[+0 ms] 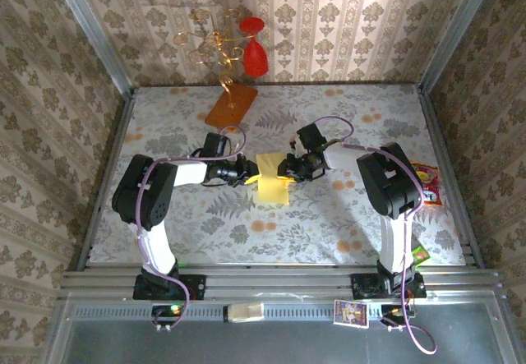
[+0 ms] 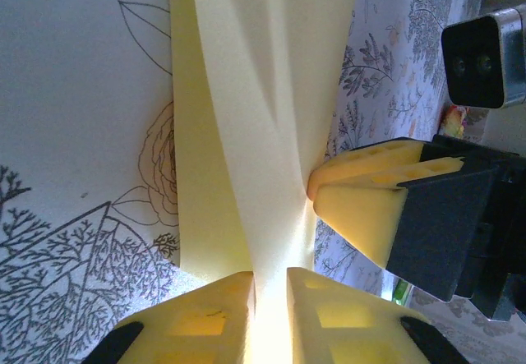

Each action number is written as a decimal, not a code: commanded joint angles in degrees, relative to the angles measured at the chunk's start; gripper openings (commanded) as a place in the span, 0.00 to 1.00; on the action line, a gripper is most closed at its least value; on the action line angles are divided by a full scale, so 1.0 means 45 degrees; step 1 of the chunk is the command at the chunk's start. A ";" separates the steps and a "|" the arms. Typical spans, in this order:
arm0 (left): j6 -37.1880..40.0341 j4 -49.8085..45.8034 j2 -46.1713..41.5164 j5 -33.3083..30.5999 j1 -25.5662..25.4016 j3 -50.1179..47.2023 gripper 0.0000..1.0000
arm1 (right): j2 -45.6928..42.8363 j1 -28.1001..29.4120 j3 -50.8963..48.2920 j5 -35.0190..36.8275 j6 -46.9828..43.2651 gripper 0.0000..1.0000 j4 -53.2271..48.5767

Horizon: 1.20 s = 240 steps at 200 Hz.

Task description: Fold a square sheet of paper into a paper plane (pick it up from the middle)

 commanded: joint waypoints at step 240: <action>-0.2222 0.2609 0.0259 -0.0140 -0.0060 0.0005 0.03 | -0.3546 0.0331 -0.1107 0.2852 -0.3830 0.75 0.0220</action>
